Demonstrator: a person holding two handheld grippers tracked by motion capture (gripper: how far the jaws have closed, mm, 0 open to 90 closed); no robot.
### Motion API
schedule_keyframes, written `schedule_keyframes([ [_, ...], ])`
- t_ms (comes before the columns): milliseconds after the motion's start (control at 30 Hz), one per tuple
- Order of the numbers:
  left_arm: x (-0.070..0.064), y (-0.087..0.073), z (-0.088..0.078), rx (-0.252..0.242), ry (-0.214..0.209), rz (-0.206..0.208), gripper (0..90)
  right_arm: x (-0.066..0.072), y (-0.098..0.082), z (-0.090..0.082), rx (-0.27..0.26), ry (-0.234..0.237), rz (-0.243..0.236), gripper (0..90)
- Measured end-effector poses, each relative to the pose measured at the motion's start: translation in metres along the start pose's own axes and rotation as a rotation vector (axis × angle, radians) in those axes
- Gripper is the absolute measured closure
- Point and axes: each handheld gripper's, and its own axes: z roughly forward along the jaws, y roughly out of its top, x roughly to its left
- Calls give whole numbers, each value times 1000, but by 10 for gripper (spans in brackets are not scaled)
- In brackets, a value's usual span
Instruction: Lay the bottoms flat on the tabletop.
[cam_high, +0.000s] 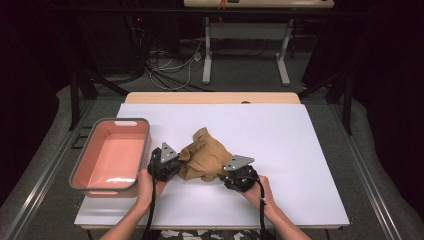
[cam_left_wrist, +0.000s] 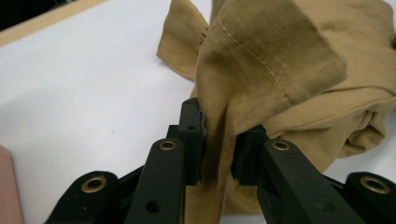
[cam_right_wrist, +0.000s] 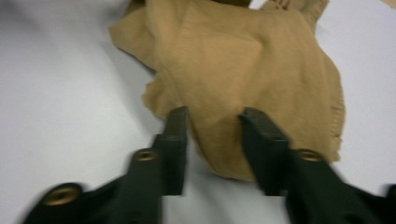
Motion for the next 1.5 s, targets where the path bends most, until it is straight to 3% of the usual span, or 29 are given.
schedule_keyframes([
  [67, -1, -1, 1, 11, 4, -7, 761, 7, 3, 0, -2, -1, -12, 462],
  [133, -3, -3, 4, 17, 2, -15, 759, 13, 5, 4, 8, -33, -43, 425],
  [267, -5, -4, 7, 33, -4, -5, 751, 15, 4, 12, 27, -93, -81, 602],
  [400, -5, -4, 7, 29, -7, -5, 751, 10, 0, 11, 14, -83, -60, 757],
  [500, -4, -4, 7, 19, -7, -7, 738, 12, -1, 13, 19, -88, -80, 843],
  [733, -2, -4, 4, 8, -17, -21, 756, 11, -1, 9, 27, -90, -84, 873],
  [933, -1, -4, 1, -34, -18, -42, 752, 6, -1, 0, 29, -110, -93, 877],
  [1133, -1, -4, -1, -22, -30, -31, 733, -1, -4, -9, 31, -132, -93, 877],
  [1267, -3, -3, 0, -17, -30, -31, 673, -7, -8, -13, 34, -143, -80, 877],
  [1500, -4, -1, 0, -24, -19, -27, 370, -18, -13, -22, 33, -178, -58, 877],
])
